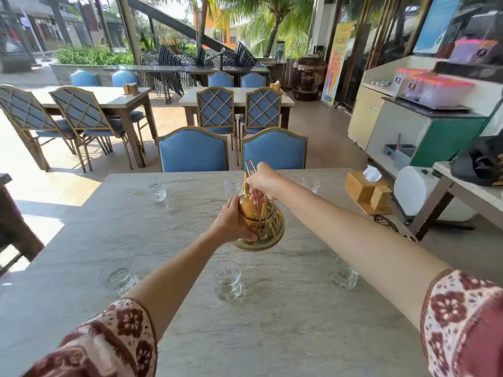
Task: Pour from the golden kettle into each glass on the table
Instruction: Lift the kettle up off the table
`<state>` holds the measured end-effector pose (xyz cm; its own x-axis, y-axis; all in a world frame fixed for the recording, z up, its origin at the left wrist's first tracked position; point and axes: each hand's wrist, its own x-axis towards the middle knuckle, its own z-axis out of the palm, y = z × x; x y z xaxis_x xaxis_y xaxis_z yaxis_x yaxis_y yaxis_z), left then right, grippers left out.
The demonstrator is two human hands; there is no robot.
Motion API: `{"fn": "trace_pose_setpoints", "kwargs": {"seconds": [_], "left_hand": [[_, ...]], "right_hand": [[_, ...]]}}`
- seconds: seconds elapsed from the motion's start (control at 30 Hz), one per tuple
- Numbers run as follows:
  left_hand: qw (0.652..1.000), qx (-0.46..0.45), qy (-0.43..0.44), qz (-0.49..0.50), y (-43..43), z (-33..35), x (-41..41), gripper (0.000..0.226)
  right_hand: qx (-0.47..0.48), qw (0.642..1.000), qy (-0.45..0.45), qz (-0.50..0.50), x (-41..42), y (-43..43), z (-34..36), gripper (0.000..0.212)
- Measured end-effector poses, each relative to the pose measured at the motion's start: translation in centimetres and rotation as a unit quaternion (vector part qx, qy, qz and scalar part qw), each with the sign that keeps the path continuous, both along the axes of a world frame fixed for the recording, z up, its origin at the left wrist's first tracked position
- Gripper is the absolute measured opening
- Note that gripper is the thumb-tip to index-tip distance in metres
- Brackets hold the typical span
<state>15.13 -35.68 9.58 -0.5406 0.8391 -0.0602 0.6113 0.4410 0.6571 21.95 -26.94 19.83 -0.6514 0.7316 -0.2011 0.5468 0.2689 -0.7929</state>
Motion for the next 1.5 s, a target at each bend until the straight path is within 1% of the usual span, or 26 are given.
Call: {"fn": "trace_pose_setpoints", "kwargs": {"seconds": [0.1, 0.23, 0.4, 0.47, 0.63, 0.77, 0.8, 0.9, 1.0, 1.1, 1.17, 1.2, 1.23, 1.3, 1.33, 1.37, 1.4, 1.5], "left_hand": [[1.0, -0.005, 0.003, 0.008, 0.0, -2.4, -2.0, 0.123], [1.0, -0.007, -0.001, -0.003, 0.3, -5.5, -4.3, 0.122], [1.0, -0.028, 0.003, -0.008, 0.7, -8.6, -6.4, 0.131], [1.0, -0.022, 0.004, -0.015, 0.9, -9.5, -7.0, 0.128], [0.999, -0.013, -0.007, -0.03, 1.4, -10.7, -8.5, 0.122], [0.999, -0.006, -0.023, -0.03, 1.8, -11.3, -9.4, 0.119], [0.999, -0.01, -0.024, -0.03, 1.9, -11.4, -9.6, 0.118], [0.999, -0.026, -0.017, -0.034, 2.0, -11.4, -9.7, 0.12], [0.998, -0.051, -0.017, -0.026, 2.0, -10.8, -9.2, 0.121], [0.996, -0.085, -0.006, 0.006, 1.9, -9.9, -8.0, 0.104], [0.996, -0.089, 0.011, 0.021, 1.8, -9.1, -7.1, 0.084], [0.995, -0.091, 0.019, 0.022, 1.6, -8.6, -6.8, 0.073], [0.995, -0.096, 0.027, 0.017, 1.5, -8.2, -6.6, 0.064], [0.993, -0.111, 0.029, -0.005, 1.4, -7.3, -6.6, 0.061], [0.991, -0.126, 0.031, -0.016, 1.4, -6.8, -6.7, 0.062], [0.989, -0.143, 0.039, -0.025, 1.3, -6.1, -6.7, 0.061], [0.985, -0.162, 0.048, -0.037, 1.2, -5.3, -6.7, 0.059], [0.975, -0.192, 0.075, -0.087, 1.3, -2.2, -6.5, 0.049]], "right_hand": [[0.011, 1.0, -0.012, -0.017, -2.2, -0.3, -2.5, 0.032], [-0.005, 0.999, -0.015, -0.037, -4.6, -0.1, -5.7, 0.025], [-0.019, 0.998, -0.02, -0.051, -7.0, 0.4, -8.8, 0.028], [-0.017, 0.998, -0.024, -0.052, -7.8, 0.7, -9.7, 0.025], [-0.009, 0.998, -0.03, -0.049, -9.5, 1.8, -11.1, 0.021], [-0.01, 0.999, -0.022, -0.048, -10.4, 2.4, -11.5, 0.005], [-0.012, 0.998, -0.017, -0.051, -10.5, 2.5, -11.6, 0.004], [-0.019, 0.998, -0.004, -0.057, -10.9, 2.7, -12.1, 0.005], [-0.027, 0.998, 0.0, -0.051, -10.6, 2.5, -12.0, 0.012], [-0.037, 0.998, 0.014, -0.044, -9.2, 1.9, -11.9, 0.022], [-0.027, 0.999, 0.002, -0.035, -8.2, 1.3, -12.4, 0.032], [-0.017, 0.999, -0.007, -0.027, -7.7, 0.8, -12.5, 0.032], [0.004, 1.0, -0.02, -0.016, -7.4, 0.5, -12.9, 0.027], [0.056, 0.996, -0.074, 0.011, -6.5, -0.2, -13.2, 0.017], [0.078, 0.991, -0.108, 0.03, -5.9, -0.5, -13.0, 0.02], [0.092, 0.985, -0.137, 0.049, -5.2, -0.6, -12.7, 0.027], [0.094, 0.979, -0.166, 0.066, -4.5, -0.8, -12.1, 0.032], [0.097, 0.968, -0.21, 0.098, -2.5, 0.0, -10.4, 0.035]]}}
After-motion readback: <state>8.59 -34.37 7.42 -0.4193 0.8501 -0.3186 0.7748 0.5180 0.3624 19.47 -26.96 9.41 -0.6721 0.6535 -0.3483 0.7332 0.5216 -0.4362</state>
